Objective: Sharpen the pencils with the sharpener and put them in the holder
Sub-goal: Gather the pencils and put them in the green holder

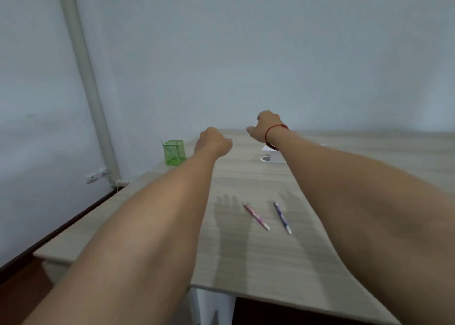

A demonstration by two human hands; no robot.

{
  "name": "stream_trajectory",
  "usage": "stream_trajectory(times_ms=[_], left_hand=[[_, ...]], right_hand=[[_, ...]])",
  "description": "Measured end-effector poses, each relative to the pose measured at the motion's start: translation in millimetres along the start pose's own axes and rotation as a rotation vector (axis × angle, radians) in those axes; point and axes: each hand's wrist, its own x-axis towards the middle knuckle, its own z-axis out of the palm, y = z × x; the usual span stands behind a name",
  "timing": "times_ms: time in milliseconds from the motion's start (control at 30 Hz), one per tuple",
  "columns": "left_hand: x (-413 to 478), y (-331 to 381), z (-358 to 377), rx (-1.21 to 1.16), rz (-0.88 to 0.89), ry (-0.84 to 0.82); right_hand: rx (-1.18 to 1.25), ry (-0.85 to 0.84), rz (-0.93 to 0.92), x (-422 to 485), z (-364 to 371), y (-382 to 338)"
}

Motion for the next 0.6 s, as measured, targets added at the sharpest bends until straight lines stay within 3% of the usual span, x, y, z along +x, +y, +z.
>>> stream_trajectory(times_ms=[367, 600], left_hand=[[-94, -26, 100, 0.095, -0.122, -0.235], [-95, -32, 131, 0.122, -0.160, -0.166]], right_hand=[[-0.122, -0.190, 0.186, -90, 46, 120], [-0.149, -0.188, 0.230, -92, 78, 143]])
